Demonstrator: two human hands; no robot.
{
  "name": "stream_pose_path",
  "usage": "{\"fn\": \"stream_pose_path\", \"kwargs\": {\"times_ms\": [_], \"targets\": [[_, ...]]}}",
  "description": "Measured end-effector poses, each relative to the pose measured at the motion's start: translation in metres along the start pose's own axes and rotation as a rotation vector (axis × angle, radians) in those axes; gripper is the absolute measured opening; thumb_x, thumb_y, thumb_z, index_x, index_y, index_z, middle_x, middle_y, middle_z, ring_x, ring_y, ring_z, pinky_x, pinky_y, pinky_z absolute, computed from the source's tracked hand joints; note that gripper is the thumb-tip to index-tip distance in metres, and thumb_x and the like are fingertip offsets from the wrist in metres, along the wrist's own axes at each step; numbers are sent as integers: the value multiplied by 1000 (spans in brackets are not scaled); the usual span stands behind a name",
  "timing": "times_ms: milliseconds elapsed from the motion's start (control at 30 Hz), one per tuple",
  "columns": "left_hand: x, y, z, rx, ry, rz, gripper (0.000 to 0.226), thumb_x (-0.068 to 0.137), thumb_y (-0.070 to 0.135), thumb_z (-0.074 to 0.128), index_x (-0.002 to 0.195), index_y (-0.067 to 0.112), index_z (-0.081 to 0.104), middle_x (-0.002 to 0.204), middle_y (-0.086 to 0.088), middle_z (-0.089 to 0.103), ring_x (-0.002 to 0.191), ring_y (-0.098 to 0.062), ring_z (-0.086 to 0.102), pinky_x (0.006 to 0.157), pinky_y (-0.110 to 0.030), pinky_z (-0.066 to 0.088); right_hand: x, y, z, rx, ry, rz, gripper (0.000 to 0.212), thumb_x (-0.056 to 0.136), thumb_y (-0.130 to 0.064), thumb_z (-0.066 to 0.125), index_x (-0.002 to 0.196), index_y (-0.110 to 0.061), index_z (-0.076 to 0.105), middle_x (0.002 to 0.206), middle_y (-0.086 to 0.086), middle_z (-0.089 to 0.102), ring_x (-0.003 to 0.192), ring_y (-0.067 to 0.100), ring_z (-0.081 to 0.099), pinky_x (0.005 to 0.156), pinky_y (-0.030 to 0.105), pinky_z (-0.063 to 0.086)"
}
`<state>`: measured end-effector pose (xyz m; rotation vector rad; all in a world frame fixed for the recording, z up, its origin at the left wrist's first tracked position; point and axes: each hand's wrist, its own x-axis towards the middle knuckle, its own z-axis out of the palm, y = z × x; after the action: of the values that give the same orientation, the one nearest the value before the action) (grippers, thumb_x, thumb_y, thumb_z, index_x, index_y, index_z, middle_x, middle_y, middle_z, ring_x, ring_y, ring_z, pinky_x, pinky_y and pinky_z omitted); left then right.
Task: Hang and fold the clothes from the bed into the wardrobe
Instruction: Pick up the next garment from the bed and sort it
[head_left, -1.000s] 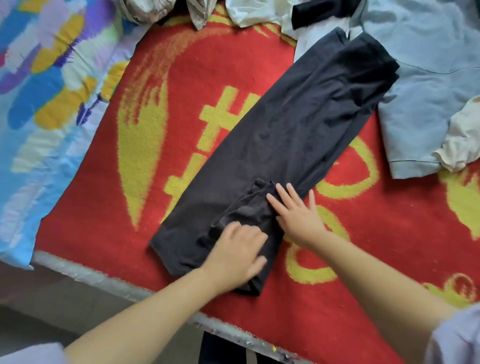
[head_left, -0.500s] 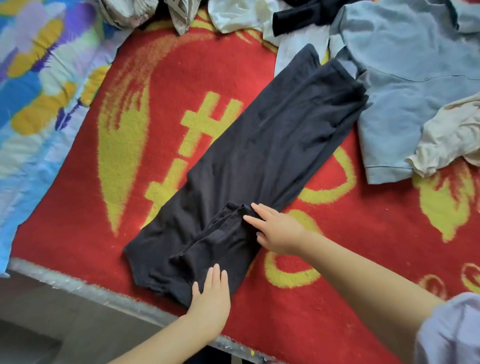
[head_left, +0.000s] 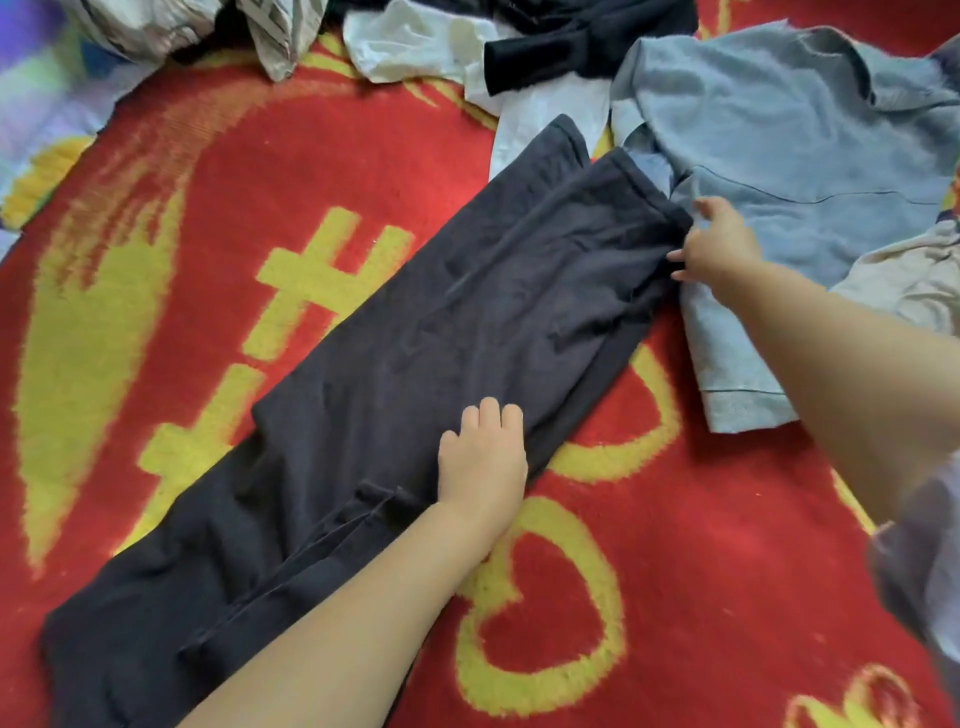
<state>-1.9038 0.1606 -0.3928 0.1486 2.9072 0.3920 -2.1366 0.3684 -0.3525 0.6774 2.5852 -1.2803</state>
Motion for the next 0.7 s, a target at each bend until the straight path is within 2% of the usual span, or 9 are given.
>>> {"fn": "stream_pose_path", "kwargs": {"times_ms": [33,100,167,233,333,400,500,600,700], "targets": [[-5,-4,8,-2,37,19,37,60,21,85,77,16,52,73,-1,50,61,-19,53,44,-27,28,11,-3,0,36,-17,51,45,98,-1,32,139,-20,36,111,4,46,62,18,61,38,22,48],[-17,-13,20,-76,159,79,32,68,19,79,74,17,48,67,2,47,54,-16,50,40,-25,31,27,-2,3,-66,-21,55,35,98,-9,39,131,-20,43,108,6,52,63,21,66,42,28,48],[-23,-20,23,-219,258,90,17,86,24,56,80,20,40,69,5,46,56,-13,49,43,-24,39,35,-1,5,-364,72,-43,30,93,-14,47,119,-6,60,109,17,64,73,29,64,61,34,50],[-27,-20,19,-334,318,66,10,91,25,39,83,21,36,73,5,47,62,-12,46,53,-22,40,35,-12,3,-413,173,-108,31,90,-18,48,110,-4,65,112,21,65,98,36,62,86,38,48],[-34,-11,13,-456,370,121,9,93,22,40,85,21,36,74,4,46,65,-9,37,60,-21,34,34,-37,-11,-389,226,-153,27,91,-21,42,104,-8,60,109,20,61,109,36,57,90,37,44],[-39,-7,17,-462,339,165,9,93,23,41,85,21,37,74,6,46,64,-8,39,60,-20,35,38,-40,-21,-491,205,-166,22,91,-18,41,94,-4,57,100,27,57,106,41,56,87,39,44],[-42,-8,34,-349,178,161,9,89,32,39,85,25,44,76,12,48,64,-7,49,58,-20,40,36,-22,-28,-673,125,-133,34,89,-15,45,105,11,61,111,34,58,108,45,55,88,39,44],[-38,-11,30,-387,-45,130,45,86,42,26,102,17,59,94,3,55,86,-17,55,72,-23,42,15,-4,-18,-730,142,-136,45,85,-19,50,125,2,51,136,27,42,122,41,45,100,41,38],[-48,-26,0,-488,-105,128,56,88,38,21,120,10,57,110,-4,56,101,-23,52,87,-37,45,-52,4,9,-807,149,-521,50,86,-14,49,135,-9,44,146,18,36,132,38,35,104,50,31]]}}
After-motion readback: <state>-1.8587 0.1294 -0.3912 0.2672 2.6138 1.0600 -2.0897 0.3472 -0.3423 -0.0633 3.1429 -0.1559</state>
